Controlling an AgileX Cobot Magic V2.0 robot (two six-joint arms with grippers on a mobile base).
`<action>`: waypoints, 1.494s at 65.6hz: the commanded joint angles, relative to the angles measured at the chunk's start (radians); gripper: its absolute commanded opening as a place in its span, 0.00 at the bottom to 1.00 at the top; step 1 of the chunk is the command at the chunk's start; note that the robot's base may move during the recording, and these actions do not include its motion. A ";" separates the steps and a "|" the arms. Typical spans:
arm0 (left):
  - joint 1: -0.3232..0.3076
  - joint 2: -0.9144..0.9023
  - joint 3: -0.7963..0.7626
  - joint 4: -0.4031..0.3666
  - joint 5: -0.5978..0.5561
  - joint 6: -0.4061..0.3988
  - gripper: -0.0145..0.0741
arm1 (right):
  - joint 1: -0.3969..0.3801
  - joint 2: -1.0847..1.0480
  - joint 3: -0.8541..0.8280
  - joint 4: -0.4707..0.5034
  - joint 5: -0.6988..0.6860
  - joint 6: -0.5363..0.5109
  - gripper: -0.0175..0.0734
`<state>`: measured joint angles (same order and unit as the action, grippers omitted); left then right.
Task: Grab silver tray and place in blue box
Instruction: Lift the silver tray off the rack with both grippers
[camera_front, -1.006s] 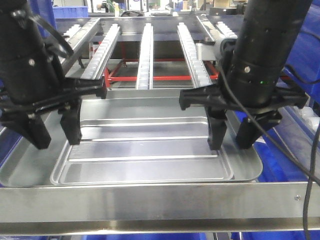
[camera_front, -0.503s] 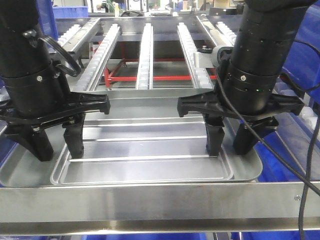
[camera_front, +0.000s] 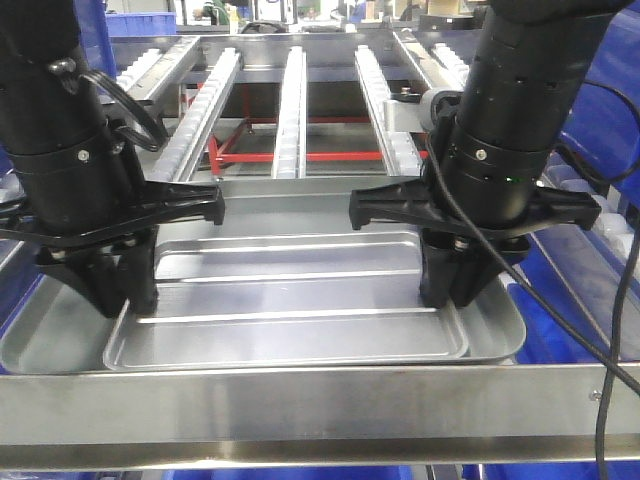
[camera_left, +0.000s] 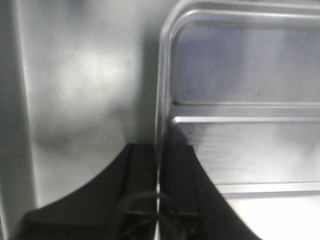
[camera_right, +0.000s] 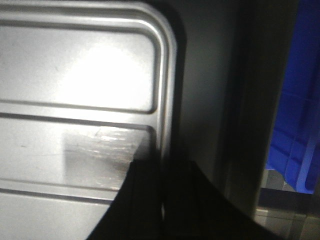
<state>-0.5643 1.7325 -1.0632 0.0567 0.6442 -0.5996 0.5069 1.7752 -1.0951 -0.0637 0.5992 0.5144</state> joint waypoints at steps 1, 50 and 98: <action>0.001 -0.038 -0.035 0.001 -0.024 -0.011 0.05 | -0.001 -0.044 -0.032 -0.016 -0.037 -0.009 0.25; -0.333 -0.519 -0.002 0.192 0.344 -0.400 0.05 | 0.272 -0.545 0.136 -0.227 0.198 0.466 0.26; -0.480 -0.563 0.089 0.277 0.390 -0.540 0.05 | 0.363 -0.610 0.191 -0.269 0.256 0.549 0.26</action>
<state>-1.0372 1.1956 -0.9493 0.3105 1.0436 -1.1295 0.8726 1.1944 -0.8757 -0.2879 0.8760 1.0598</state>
